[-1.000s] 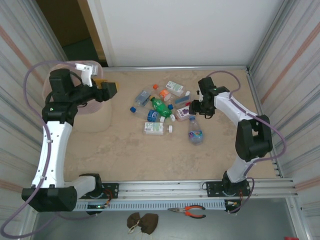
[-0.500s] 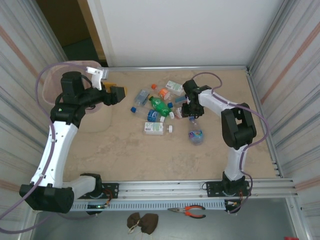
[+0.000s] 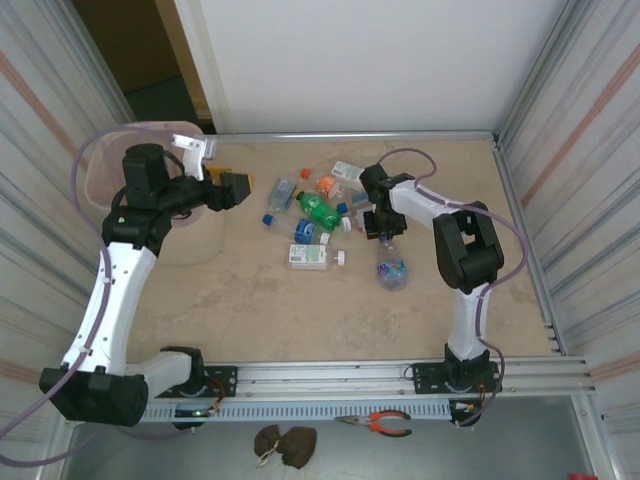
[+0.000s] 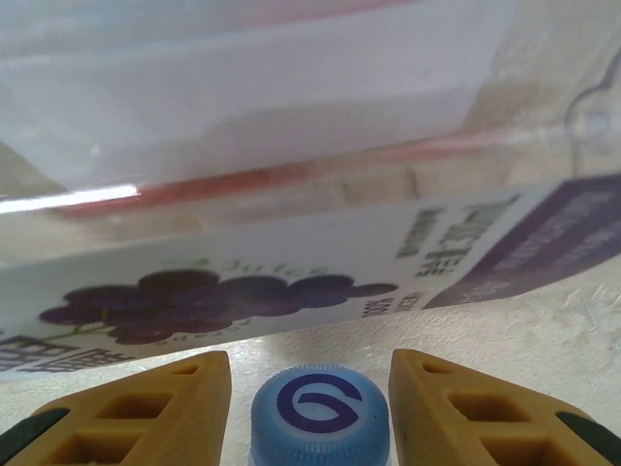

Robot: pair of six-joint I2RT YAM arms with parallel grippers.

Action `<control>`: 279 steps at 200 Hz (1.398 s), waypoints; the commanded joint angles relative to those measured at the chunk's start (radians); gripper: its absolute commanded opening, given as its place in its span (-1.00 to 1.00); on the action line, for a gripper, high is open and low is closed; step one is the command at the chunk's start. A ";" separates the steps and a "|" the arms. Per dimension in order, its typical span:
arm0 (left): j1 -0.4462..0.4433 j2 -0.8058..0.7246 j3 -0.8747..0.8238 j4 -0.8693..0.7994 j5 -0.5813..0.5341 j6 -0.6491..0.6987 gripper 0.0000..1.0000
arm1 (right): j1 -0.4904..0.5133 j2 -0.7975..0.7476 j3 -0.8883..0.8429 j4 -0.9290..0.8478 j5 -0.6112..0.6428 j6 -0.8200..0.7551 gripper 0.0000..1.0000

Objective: Put the plastic bottles in the bin

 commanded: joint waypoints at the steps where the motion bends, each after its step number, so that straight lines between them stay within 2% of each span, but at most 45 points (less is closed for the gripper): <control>1: -0.009 -0.029 -0.014 0.024 -0.003 -0.009 0.47 | 0.010 0.006 0.006 -0.032 0.031 -0.005 -0.12; 80: -0.009 -0.030 -0.008 0.025 0.000 -0.012 0.47 | 0.019 0.003 0.001 -0.038 0.057 -0.007 -0.33; 132: -0.014 -0.039 -0.014 0.033 0.002 -0.016 0.47 | 0.028 -0.069 -0.020 -0.037 0.064 0.002 -0.44; 168: -0.031 -0.040 -0.022 0.074 0.020 -0.019 0.47 | 0.040 -0.178 -0.051 -0.027 0.060 0.013 -0.44; 209: -0.102 -0.040 -0.037 0.149 0.049 0.010 0.48 | 0.074 -0.332 -0.088 0.001 0.071 0.012 -0.44; 279: -0.218 -0.018 -0.045 0.213 0.055 0.050 0.49 | 0.101 -0.625 -0.142 0.138 -0.021 0.059 -0.47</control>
